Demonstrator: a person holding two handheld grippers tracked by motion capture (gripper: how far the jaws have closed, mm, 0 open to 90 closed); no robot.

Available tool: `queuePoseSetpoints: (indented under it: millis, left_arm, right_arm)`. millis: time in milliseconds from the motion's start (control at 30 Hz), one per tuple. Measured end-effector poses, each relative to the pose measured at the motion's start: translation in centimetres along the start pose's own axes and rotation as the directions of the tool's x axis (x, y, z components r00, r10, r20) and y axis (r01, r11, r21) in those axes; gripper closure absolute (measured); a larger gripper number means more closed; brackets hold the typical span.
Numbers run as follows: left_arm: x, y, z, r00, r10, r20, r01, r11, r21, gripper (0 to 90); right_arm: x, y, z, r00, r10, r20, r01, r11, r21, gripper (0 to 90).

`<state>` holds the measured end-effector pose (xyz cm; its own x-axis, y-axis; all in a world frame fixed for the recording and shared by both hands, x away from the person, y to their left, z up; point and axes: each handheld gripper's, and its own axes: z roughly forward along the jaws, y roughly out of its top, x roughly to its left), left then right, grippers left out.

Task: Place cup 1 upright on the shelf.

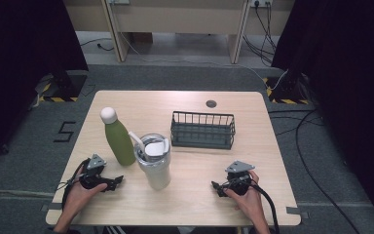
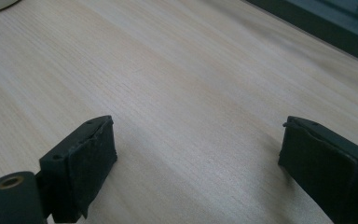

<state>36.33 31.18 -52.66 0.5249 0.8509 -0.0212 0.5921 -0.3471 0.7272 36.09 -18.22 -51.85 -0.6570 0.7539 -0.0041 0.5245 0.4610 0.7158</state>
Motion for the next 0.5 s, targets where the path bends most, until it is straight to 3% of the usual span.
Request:
queuePoseSetpoints:
  millis: [200,333,500]
  left_arm:
    - [0.0,0.0,0.0,1.0000,0.000,0.000,0.000,1.0000,0.000,0.0]
    - [0.0,0.0,0.0,1.0000,0.000,0.000,0.000,1.0000,0.000,0.0]
    - [0.0,0.0,0.0,1.0000,0.000,0.000,0.000,1.0000,0.000,0.0]
  right_arm:
    - [0.1,0.0,-0.1,1.0000,0.000,0.001,0.000,1.000,-0.005,14.1]
    - [0.4,0.0,-0.1,0.9997,-0.024,-0.001,0.024,1.000,-0.018,16.0]
    - [1.0,0.5,-0.9,0.9995,-0.023,-0.019,0.021,0.995,-0.096,16.0]
